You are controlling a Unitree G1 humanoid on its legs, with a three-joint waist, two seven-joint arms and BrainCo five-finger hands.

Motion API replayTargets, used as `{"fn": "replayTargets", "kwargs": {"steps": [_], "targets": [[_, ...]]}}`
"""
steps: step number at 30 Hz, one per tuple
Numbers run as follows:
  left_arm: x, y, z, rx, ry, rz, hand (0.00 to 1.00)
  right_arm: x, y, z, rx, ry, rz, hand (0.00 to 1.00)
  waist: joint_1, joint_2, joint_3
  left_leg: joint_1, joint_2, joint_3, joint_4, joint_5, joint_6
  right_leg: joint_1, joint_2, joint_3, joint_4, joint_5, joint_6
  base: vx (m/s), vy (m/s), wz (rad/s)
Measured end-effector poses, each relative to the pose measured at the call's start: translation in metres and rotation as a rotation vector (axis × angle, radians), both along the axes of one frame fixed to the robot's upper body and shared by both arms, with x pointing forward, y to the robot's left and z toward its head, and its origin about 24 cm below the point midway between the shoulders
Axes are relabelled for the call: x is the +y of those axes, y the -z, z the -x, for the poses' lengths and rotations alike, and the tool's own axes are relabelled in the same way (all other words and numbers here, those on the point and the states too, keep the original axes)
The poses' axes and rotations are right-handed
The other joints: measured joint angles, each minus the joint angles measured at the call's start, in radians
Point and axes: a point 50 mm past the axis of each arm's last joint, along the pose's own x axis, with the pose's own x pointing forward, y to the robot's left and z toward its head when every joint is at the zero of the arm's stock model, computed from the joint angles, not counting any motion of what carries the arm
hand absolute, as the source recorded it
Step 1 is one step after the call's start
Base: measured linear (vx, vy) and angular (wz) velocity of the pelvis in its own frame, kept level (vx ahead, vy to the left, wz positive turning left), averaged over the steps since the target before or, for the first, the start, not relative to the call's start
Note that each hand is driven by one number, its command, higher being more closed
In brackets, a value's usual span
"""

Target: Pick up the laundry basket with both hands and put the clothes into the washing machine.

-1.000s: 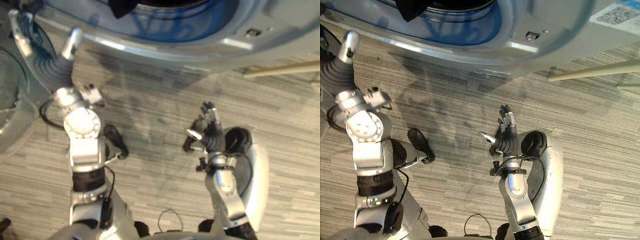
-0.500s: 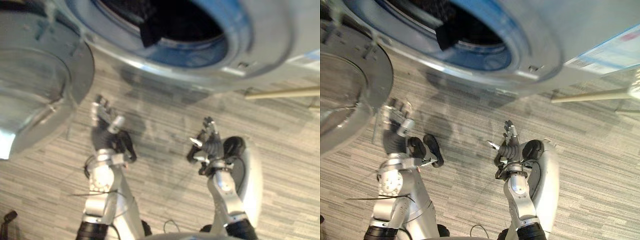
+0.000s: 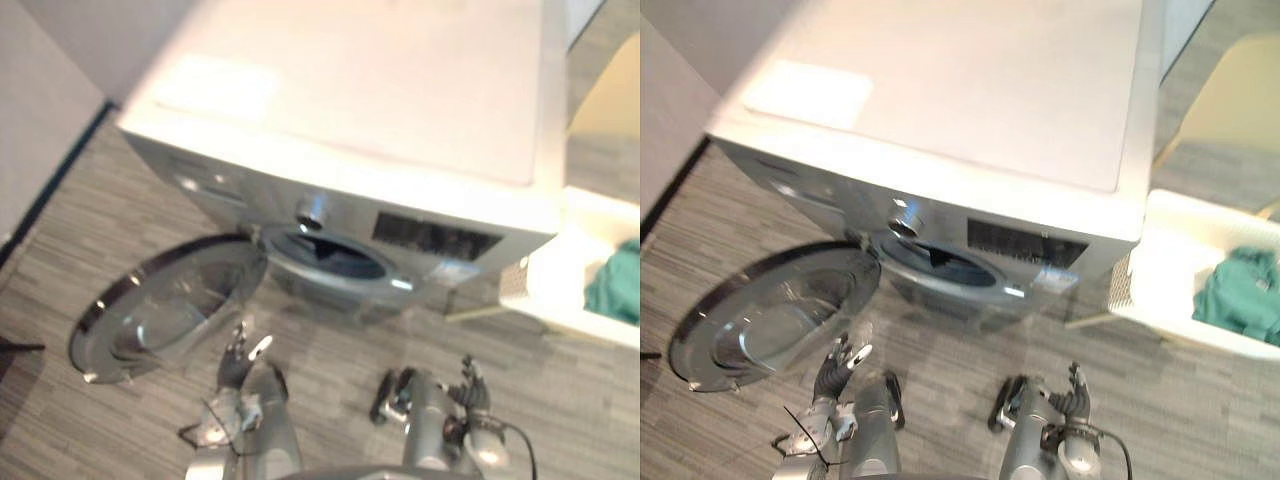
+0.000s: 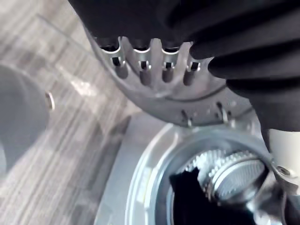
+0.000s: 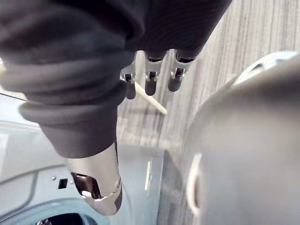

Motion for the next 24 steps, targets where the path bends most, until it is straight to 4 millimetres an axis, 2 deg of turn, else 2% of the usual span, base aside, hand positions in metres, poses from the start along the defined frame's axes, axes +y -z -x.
{"fn": "replayTargets", "kwargs": {"steps": [2, 4, 5, 8, 11, 17, 21, 24], "targets": [[-0.002, 0.031, 0.041, 0.203, -0.064, 0.033, 0.0, -0.006, 0.017, 0.02, 0.114, 0.027, -0.022, 0.0, -0.002, 0.006, -0.094, 0.136, -0.046, 0.023, -0.214, 0.065, 0.011, 0.118, 0.036, -0.027, -0.198, 0.072, 0.033, 0.18, 0.065, 0.11], [-0.009, 0.045, 0.06, 0.307, -0.094, 0.071, 0.0, -0.011, 0.025, 0.024, 0.176, 0.026, -0.026, 0.0, 0.0, 0.039, -0.129, 0.231, -0.068, 0.043, -0.351, 0.132, 0.011, 0.208, 0.07, -0.038, -0.347, 0.147, 0.049, 0.2, 0.116, 0.06], [-0.008, 0.048, 0.064, 0.335, -0.112, 0.078, 0.0, -0.013, 0.028, 0.024, 0.205, 0.018, -0.025, 0.0, 0.0, 0.052, -0.132, 0.282, -0.078, 0.043, -0.409, 0.155, 0.015, 0.269, 0.084, -0.057, -0.425, 0.186, 0.059, 0.15, 0.119, 0.07], [-0.007, 0.055, 0.072, 0.402, -0.125, 0.088, 0.0, -0.016, 0.034, 0.029, 0.27, 0.002, -0.028, 0.0, 0.0, 0.068, -0.145, 0.367, -0.098, 0.044, -0.47, 0.164, 0.019, 0.404, 0.123, -0.081, -0.597, 0.269, 0.082, 0.11, 0.114, 0.09], [-0.006, 0.059, 0.08, 0.439, -0.14, 0.104, 0.0, -0.013, 0.039, 0.031, 0.329, -0.022, -0.044, 0.0, 0.001, 0.064, -0.167, 0.41, -0.122, 0.061, -0.52, 0.174, 0.027, 0.47, 0.134, -0.078, -0.715, 0.328, 0.097, 0.09, 0.087, -0.03], [-0.003, 0.058, 0.079, 0.446, -0.143, 0.095, 0.0, -0.008, 0.042, 0.032, 0.353, -0.024, -0.061, 0.0, 0.001, 0.046, -0.163, 0.424, -0.144, 0.004, -0.522, 0.19, 0.038, 0.566, 0.143, -0.146, -0.804, 0.36, 0.104, 0.01, 0.006, 0.32], [-0.002, 0.059, 0.086, 0.457, -0.203, 0.112, 0.0, -0.003, 0.043, 0.024, 0.355, -0.051, -0.069, 0.0, 0.006, 0.042, -0.161, 0.423, -0.122, 0.015, -0.512, 0.192, 0.034, 0.564, 0.167, -0.129, -0.813, 0.369, 0.091, -0.07, -0.027, -0.07], [0.001, 0.058, 0.079, 0.427, -0.249, 0.132, 0.0, -0.003, 0.043, 0.024, 0.349, -0.023, -0.088, 0.0, 0.003, 0.029, -0.141, 0.352, -0.104, 0.013, -0.396, 0.183, 0.044, 0.542, 0.17, -0.118, -0.808, 0.379, 0.073, -0.14, -0.015, -0.13]]}}
